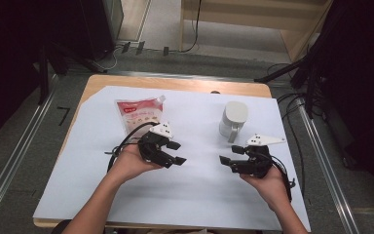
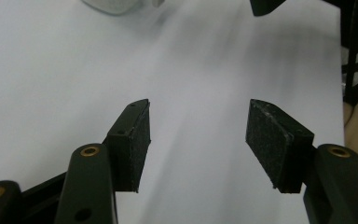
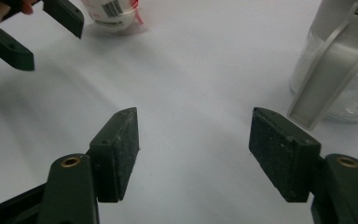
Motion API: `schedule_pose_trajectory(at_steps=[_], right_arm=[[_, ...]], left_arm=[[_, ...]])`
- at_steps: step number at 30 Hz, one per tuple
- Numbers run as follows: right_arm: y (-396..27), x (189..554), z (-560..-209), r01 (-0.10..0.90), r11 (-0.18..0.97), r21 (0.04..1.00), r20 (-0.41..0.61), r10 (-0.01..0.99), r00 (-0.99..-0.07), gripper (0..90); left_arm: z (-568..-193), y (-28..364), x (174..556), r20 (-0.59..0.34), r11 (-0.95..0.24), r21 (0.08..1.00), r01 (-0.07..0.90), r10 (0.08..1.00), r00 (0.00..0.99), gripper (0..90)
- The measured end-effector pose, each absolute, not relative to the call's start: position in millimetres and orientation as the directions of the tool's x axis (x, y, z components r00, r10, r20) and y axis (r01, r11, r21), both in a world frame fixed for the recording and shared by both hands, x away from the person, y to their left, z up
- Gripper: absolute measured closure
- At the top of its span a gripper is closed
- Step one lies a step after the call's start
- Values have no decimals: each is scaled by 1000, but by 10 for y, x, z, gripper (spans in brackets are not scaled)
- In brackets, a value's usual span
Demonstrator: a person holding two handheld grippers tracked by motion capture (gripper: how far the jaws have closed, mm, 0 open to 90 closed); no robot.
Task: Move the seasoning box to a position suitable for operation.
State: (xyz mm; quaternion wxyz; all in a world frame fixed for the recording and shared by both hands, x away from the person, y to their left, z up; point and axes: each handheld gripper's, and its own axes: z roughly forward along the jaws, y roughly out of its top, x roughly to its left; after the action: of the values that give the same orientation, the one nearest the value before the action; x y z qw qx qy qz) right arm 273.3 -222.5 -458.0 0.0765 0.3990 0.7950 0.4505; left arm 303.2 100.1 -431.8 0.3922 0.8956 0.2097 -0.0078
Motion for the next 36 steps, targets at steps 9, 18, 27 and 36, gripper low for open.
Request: schedule_pose_trajectory(at_steps=[9,18,27,36], right_arm=[[-2244,2712,-4592,558,300,774,222,697,-682,356],[-2234,2695,-4603,538,316,782,188,703,-686,364],[-2274,2683,-4595,547,293,784,189,727,-660,382],[-2265,2672,-4610,563,283,777,208,728,-654,452]], left_arm=[[-4317,1031,2986,-150,-625,686,371,377,914,413],[-4292,1023,2956,-135,-631,695,344,355,925,379],[-4287,1043,2964,-153,-627,691,359,358,921,380],[-4273,1056,2974,-172,-621,685,381,370,913,403]])
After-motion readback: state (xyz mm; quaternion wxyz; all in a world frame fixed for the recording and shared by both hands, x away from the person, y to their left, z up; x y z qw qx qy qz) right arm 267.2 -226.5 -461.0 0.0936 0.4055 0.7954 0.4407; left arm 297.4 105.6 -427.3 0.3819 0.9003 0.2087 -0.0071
